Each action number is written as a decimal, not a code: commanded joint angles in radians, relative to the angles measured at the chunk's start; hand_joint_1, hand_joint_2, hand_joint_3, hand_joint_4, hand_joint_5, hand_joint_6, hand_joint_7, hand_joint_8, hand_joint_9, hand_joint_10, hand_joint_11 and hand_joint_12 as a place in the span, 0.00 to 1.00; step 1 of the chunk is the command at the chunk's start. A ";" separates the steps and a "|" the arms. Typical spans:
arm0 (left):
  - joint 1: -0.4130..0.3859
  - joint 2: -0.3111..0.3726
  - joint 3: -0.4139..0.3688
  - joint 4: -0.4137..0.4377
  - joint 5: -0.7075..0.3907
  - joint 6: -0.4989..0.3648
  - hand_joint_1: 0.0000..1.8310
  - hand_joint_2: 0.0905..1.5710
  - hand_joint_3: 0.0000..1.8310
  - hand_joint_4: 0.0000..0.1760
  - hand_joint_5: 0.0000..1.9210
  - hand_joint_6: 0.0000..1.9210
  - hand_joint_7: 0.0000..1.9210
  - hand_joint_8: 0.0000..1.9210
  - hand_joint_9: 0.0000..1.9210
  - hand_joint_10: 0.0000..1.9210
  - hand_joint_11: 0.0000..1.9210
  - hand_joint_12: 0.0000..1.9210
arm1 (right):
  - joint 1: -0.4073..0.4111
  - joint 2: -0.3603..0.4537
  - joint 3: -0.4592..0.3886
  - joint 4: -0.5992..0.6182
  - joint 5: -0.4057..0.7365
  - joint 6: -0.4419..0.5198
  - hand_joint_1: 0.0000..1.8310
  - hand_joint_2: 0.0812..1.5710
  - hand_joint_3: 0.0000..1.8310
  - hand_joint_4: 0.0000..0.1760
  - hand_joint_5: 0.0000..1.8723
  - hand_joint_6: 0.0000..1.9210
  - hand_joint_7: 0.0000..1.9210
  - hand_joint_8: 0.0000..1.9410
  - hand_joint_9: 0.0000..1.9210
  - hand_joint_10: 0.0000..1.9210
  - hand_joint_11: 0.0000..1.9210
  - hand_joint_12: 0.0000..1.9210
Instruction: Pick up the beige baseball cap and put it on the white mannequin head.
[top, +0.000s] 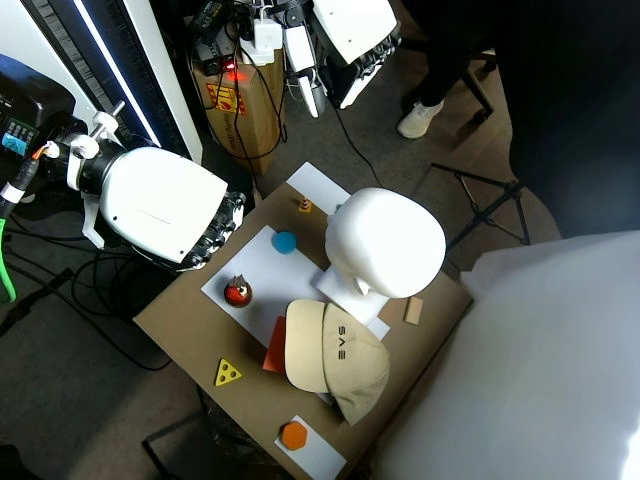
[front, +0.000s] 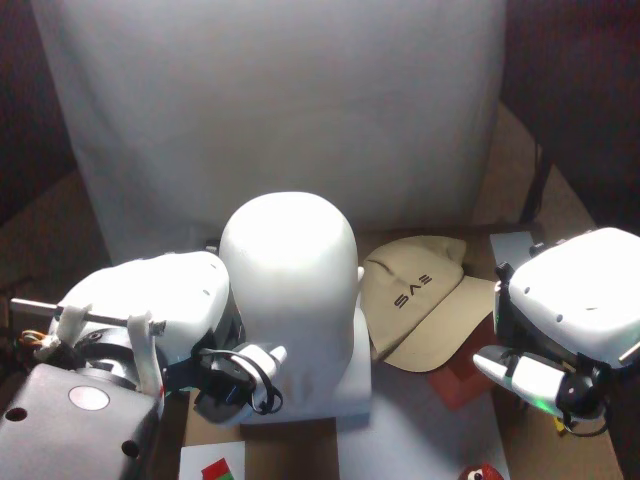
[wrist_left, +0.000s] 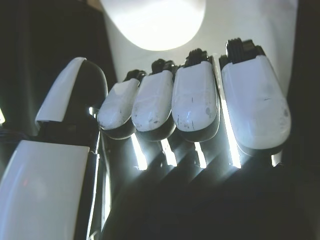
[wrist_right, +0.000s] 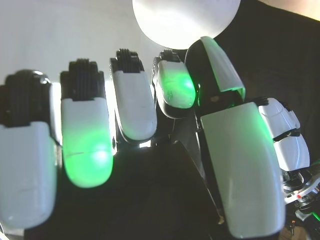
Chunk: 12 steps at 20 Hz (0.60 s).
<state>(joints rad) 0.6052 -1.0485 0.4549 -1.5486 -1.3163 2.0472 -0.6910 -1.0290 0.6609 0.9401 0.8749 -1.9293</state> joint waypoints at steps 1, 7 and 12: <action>-0.007 0.005 0.004 0.082 -0.038 -0.005 0.00 0.61 0.07 0.48 0.04 0.02 0.05 0.02 0.04 0.03 0.00 0.27 | 0.001 0.001 -0.002 -0.059 0.077 0.001 0.00 0.50 0.11 0.37 0.00 0.00 0.00 0.00 0.00 0.00 0.00 0.06; 0.019 0.007 0.002 0.088 -0.031 -0.020 0.00 0.65 0.01 0.47 0.05 0.00 0.06 0.00 0.05 0.01 0.00 0.26 | -0.003 0.001 0.010 -0.060 0.069 -0.018 0.00 0.55 0.04 0.37 0.00 0.00 0.00 0.00 0.00 0.00 0.00 0.04; 0.185 -0.042 0.034 0.259 -0.095 -0.202 0.00 0.66 0.00 0.47 0.05 0.00 0.05 0.00 0.05 0.00 0.00 0.27 | -0.016 -0.006 0.113 -0.061 -0.089 -0.017 0.00 0.55 0.03 0.35 0.00 0.00 0.00 0.00 0.00 0.00 0.00 0.04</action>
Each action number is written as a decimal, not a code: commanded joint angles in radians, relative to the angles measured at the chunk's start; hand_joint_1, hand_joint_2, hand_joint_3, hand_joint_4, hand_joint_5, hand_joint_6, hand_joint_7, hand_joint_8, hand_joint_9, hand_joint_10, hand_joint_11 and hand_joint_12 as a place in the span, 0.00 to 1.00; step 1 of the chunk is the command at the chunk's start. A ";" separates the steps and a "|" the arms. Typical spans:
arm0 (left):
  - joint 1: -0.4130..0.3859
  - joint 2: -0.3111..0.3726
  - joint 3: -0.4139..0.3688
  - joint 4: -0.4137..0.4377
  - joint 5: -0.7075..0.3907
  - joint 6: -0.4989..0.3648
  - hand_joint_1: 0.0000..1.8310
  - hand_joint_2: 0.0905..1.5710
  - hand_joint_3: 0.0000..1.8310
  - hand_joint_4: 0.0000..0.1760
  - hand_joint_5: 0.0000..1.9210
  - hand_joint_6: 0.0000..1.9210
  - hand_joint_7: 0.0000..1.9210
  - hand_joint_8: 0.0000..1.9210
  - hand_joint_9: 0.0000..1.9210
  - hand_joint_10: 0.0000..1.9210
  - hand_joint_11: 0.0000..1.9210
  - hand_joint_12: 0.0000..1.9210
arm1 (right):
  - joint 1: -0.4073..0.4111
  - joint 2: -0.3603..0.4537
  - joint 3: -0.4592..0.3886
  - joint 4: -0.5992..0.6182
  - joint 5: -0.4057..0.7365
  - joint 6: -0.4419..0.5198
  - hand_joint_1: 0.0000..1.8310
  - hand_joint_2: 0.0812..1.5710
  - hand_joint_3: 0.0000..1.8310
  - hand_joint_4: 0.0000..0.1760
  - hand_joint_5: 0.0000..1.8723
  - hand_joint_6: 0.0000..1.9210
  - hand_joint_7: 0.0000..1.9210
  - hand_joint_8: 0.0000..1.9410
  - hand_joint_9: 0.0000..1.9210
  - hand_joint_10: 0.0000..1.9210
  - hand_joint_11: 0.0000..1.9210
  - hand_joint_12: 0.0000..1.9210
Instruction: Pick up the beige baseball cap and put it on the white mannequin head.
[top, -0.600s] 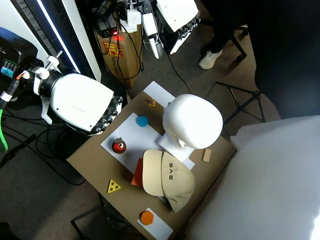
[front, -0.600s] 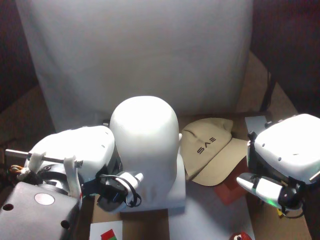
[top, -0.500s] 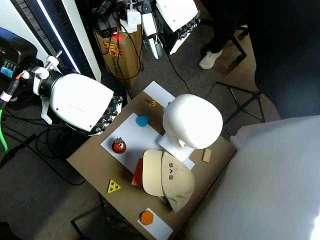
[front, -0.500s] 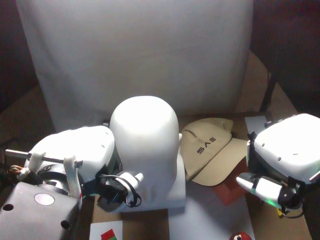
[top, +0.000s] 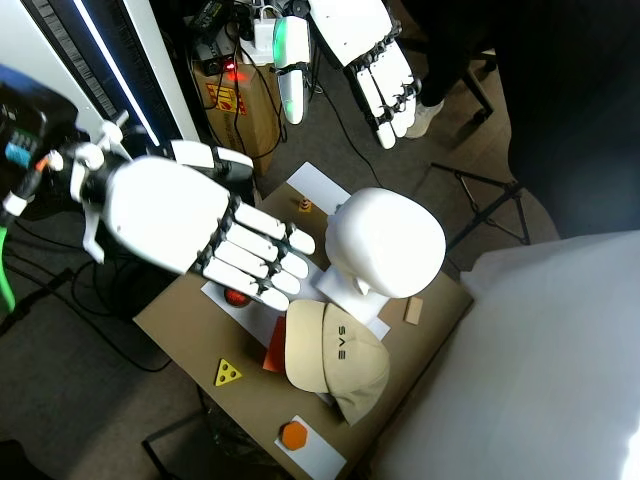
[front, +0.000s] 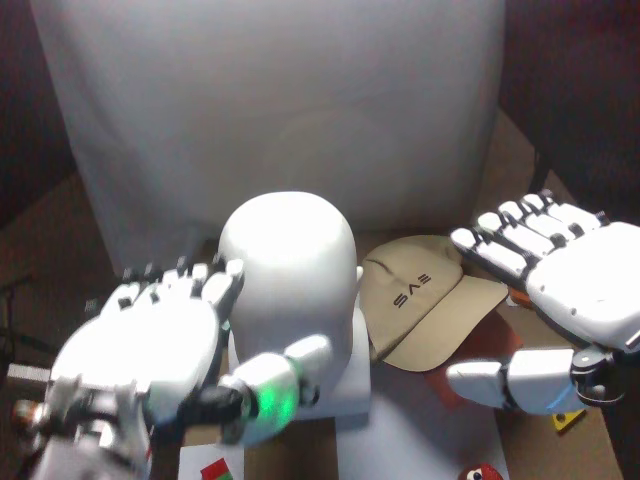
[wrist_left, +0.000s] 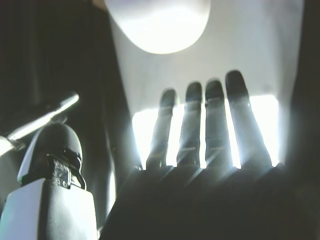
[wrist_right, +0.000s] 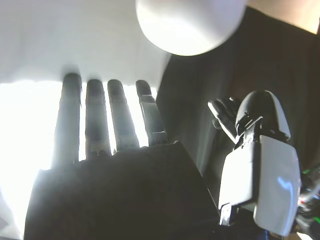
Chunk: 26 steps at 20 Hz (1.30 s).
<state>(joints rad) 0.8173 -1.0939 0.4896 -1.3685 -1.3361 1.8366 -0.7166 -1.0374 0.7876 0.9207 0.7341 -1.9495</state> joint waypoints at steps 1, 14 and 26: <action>0.017 -0.005 0.011 0.121 -0.082 -0.036 0.00 0.66 0.00 0.47 0.05 0.00 0.05 0.00 0.05 0.00 0.00 0.27 | -0.002 -0.006 0.016 -0.071 0.008 0.004 0.00 0.56 0.02 0.35 0.00 0.00 0.00 0.00 0.00 0.00 0.00 0.05; 0.282 -0.157 0.169 0.435 -0.265 -0.196 0.00 0.67 0.00 0.46 0.06 0.00 0.06 0.00 0.06 0.00 0.00 0.28 | -0.042 -0.227 0.360 -0.164 -0.053 0.016 0.71 0.66 0.02 0.00 0.04 0.00 0.05 0.00 0.03 0.00 0.00 0.15; 0.335 -0.201 0.236 0.425 -0.297 -0.354 0.00 0.67 0.00 0.45 0.06 0.00 0.07 0.00 0.07 0.00 0.00 0.28 | -0.049 -0.459 0.764 -0.385 -0.214 0.364 0.71 0.72 0.02 0.00 0.01 0.00 0.02 0.00 0.02 0.00 0.00 0.12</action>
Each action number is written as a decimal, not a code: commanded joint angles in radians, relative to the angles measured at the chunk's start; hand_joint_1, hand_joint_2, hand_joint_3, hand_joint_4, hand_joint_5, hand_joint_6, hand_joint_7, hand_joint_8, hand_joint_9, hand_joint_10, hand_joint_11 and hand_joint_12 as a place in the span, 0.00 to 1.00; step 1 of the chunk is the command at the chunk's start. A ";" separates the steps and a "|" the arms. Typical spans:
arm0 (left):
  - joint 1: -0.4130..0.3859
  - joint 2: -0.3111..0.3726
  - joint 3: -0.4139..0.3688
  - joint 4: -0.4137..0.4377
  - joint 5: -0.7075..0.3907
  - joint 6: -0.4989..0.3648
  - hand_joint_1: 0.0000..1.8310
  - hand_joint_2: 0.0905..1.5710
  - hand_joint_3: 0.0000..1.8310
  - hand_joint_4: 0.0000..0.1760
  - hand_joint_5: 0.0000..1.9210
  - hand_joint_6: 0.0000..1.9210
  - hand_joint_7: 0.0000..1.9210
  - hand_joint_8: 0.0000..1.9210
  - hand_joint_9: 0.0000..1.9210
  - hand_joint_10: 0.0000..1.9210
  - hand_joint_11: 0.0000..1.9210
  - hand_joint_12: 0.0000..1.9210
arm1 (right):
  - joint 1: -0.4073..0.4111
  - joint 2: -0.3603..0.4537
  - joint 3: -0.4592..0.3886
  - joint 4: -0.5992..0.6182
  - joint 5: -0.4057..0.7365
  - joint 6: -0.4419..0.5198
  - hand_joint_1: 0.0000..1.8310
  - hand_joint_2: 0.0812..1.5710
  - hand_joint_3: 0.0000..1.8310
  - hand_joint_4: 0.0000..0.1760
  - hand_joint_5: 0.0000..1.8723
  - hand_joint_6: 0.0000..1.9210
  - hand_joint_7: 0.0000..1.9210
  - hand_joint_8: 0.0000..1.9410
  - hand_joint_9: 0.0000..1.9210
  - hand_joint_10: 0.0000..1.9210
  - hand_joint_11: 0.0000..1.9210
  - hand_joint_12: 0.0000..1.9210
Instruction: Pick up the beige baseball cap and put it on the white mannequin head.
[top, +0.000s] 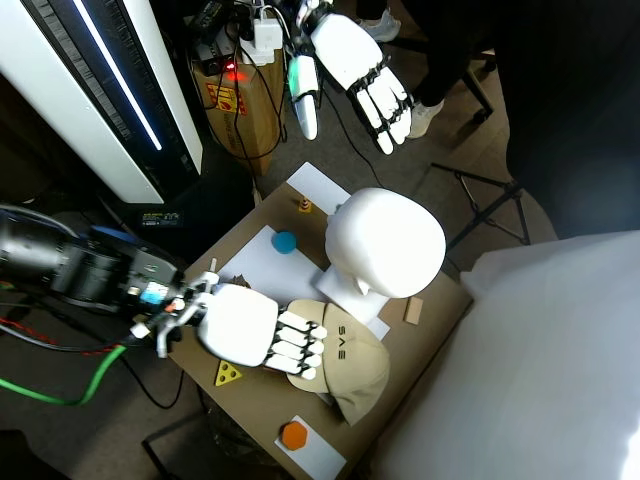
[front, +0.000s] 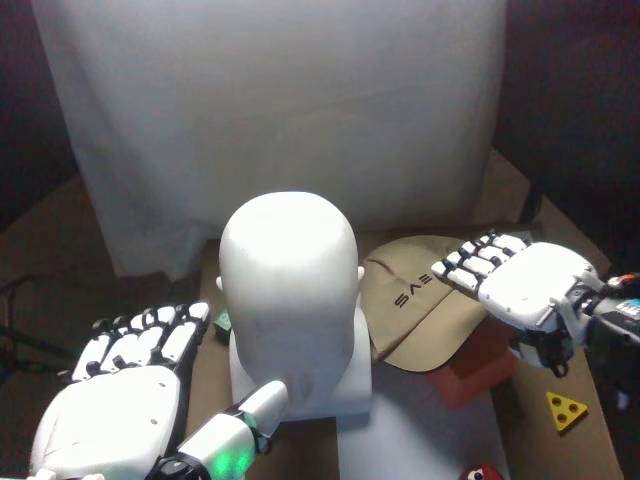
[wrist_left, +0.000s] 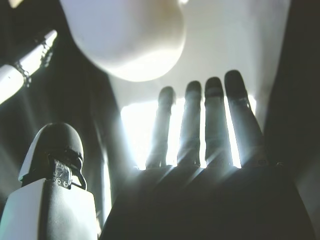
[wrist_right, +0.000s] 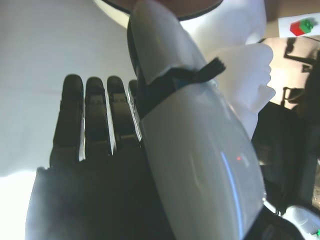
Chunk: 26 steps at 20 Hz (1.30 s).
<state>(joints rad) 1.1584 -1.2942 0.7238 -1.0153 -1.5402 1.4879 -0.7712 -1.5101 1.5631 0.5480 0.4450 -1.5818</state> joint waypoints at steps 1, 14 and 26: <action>-0.006 -0.005 0.004 0.073 -0.087 -0.015 0.00 0.67 0.00 0.45 0.06 0.00 0.07 0.00 0.07 0.00 0.00 0.28 | 0.006 -0.014 0.034 -0.028 0.047 0.031 0.70 0.72 0.01 0.00 0.01 0.00 0.02 0.00 0.02 0.00 0.00 0.12; -0.014 -0.013 0.032 0.098 -0.080 -0.056 0.00 0.67 0.00 0.44 0.06 0.00 0.06 0.00 0.07 0.00 0.00 0.26 | -0.008 -0.217 0.378 -0.306 -0.013 0.336 0.71 0.72 0.01 0.00 0.02 0.00 0.02 0.00 0.02 0.00 0.00 0.15; -0.008 -0.016 0.013 0.098 -0.086 -0.081 0.00 0.68 0.00 0.45 0.06 0.00 0.06 0.00 0.07 0.00 0.00 0.27 | 0.008 -0.369 0.620 -0.539 -0.023 0.644 0.71 0.72 0.01 0.00 0.02 0.00 0.02 0.00 0.02 0.00 0.00 0.15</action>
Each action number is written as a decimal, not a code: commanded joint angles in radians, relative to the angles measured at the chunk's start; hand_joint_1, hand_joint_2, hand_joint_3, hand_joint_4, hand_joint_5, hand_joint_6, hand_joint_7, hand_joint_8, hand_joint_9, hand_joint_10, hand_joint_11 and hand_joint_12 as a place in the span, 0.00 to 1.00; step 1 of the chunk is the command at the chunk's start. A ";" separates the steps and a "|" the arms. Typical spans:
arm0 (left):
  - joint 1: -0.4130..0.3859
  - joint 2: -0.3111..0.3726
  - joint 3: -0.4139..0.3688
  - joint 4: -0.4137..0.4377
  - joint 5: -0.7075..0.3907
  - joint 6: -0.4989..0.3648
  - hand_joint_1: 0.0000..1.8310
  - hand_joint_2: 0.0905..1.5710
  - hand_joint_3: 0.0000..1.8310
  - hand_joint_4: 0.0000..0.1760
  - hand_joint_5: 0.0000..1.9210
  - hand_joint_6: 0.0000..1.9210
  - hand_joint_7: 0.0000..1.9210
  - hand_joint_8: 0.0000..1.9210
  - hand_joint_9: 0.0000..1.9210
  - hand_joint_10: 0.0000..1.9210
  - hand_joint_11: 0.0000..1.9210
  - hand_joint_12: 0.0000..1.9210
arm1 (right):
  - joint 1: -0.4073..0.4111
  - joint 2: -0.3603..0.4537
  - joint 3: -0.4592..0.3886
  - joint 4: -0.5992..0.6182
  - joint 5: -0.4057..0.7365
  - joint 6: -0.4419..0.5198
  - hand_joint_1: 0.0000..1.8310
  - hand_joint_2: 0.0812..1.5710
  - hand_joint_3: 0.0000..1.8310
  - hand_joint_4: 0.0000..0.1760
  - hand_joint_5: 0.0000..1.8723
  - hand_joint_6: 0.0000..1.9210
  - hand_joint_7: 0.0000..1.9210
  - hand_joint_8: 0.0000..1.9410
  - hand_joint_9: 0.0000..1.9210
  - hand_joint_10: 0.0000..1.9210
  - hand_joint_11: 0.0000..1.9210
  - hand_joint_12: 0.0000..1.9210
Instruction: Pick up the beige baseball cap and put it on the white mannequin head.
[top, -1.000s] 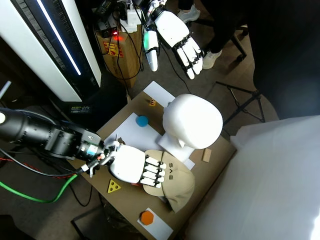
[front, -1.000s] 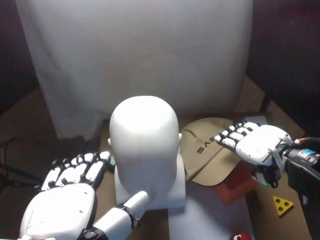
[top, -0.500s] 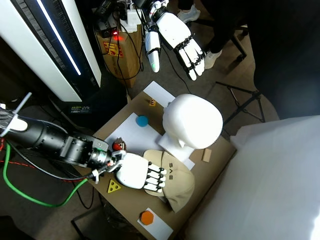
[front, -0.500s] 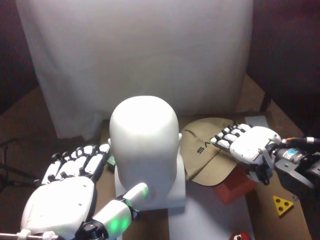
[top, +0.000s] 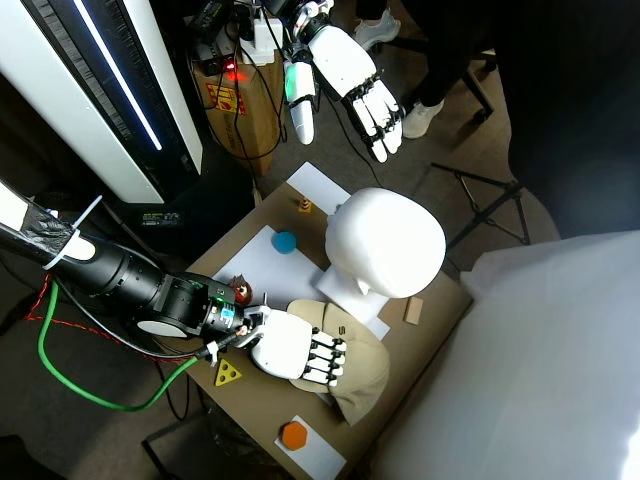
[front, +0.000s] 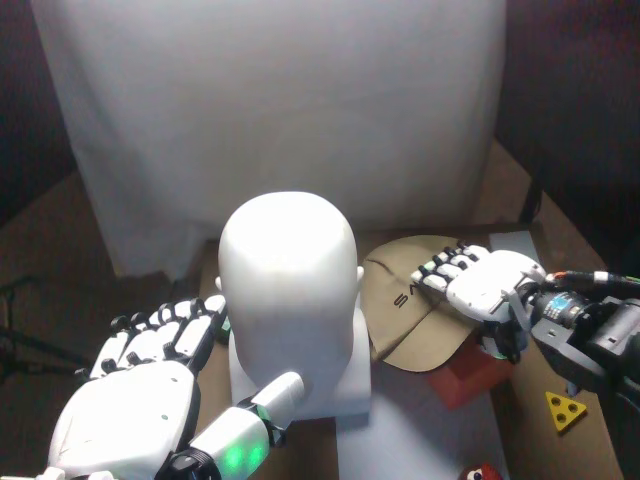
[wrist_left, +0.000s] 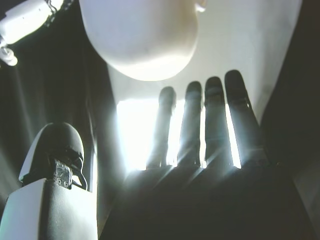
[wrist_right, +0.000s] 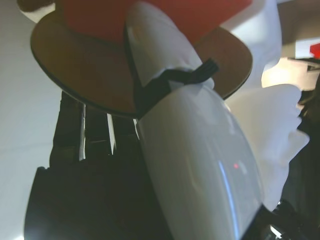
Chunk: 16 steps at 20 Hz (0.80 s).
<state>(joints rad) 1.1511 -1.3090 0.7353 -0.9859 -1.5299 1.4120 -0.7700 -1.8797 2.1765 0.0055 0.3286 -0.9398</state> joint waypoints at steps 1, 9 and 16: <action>0.001 -0.001 0.001 0.069 -0.097 -0.005 0.00 0.68 0.00 0.45 0.06 0.00 0.06 0.00 0.07 0.00 0.00 0.27 | 0.010 -0.005 0.012 0.003 0.086 0.001 0.71 0.72 0.01 0.00 0.02 0.00 0.02 0.00 0.02 0.00 0.00 0.15; 0.010 0.005 0.004 0.076 -0.097 -0.010 0.00 0.68 0.00 0.44 0.06 0.00 0.06 0.00 0.07 0.00 0.00 0.25 | 0.022 -0.048 0.078 0.004 0.061 0.020 0.70 0.72 0.01 0.00 0.02 0.00 0.02 0.00 0.02 0.00 0.00 0.15; 0.011 0.003 0.005 0.087 -0.097 -0.010 0.00 0.68 0.00 0.43 0.06 0.00 0.06 0.00 0.07 0.00 0.00 0.25 | 0.021 -0.046 0.097 0.024 0.065 0.022 0.71 0.72 0.01 0.00 0.03 0.00 0.03 0.00 0.02 0.00 0.00 0.17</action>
<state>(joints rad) 1.1637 -1.3079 0.7353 -0.9699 -1.5341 1.4090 -0.7555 -1.9347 2.2654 0.0189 0.3035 -0.9169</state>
